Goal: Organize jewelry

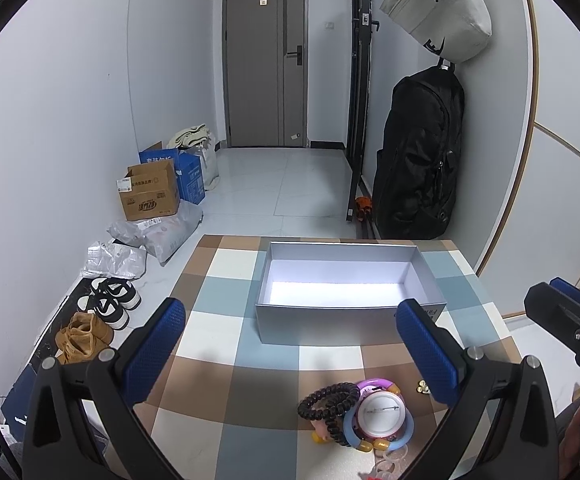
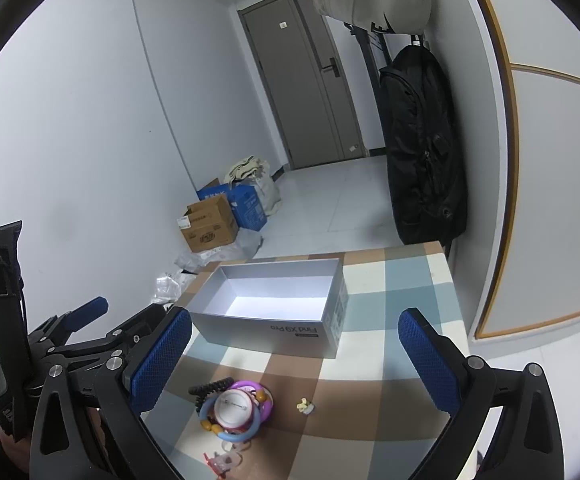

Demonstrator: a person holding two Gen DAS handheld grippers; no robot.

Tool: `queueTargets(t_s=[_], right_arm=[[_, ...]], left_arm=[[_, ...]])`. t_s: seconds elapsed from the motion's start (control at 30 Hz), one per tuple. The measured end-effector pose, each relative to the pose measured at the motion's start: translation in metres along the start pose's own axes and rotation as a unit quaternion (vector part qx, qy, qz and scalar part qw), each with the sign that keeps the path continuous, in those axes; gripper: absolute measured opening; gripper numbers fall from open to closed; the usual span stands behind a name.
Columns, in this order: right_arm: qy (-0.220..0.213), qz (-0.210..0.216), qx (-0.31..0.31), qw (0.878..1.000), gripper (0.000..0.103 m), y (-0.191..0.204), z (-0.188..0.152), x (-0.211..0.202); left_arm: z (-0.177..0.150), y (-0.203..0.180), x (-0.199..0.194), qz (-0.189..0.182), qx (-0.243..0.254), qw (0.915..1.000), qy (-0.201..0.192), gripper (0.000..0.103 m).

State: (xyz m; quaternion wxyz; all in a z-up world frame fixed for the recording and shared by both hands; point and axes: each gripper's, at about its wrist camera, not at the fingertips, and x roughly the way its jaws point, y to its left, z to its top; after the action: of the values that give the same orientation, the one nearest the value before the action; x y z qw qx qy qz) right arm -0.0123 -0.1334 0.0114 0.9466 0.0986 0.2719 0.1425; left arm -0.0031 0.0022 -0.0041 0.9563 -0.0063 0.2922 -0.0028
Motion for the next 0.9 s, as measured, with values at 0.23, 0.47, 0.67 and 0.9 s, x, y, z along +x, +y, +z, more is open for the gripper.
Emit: queueTargets(t_s=[0.23, 0.47, 0.67, 0.9], right_arm=[[0.002, 0.000, 0.002, 1.000, 0.103, -0.0005, -0.0013, 0.0009], [0.003, -0.001, 0.002, 1.000, 0.103, -0.0004, -0.0024, 0.0010], [0.005, -0.001, 0.002, 1.000, 0.103, -0.0005, -0.0032, 0.0013], [0.006, -0.001, 0.002, 1.000, 0.103, -0.0007, -0.0041, 0.0025]], left_arm=[[0.0001, 0.0002, 0.0000, 0.000, 0.000, 1.0000, 0.000, 0.102], [-0.0011, 0.0002, 0.0009, -0.002, -0.001, 1.0000, 0.002, 0.102], [-0.0020, -0.0002, 0.0017, -0.004, -0.002, 1.0000, 0.004, 0.102], [-0.0015, 0.0007, 0.0028, -0.006, -0.007, 0.9999, 0.009, 0.102]])
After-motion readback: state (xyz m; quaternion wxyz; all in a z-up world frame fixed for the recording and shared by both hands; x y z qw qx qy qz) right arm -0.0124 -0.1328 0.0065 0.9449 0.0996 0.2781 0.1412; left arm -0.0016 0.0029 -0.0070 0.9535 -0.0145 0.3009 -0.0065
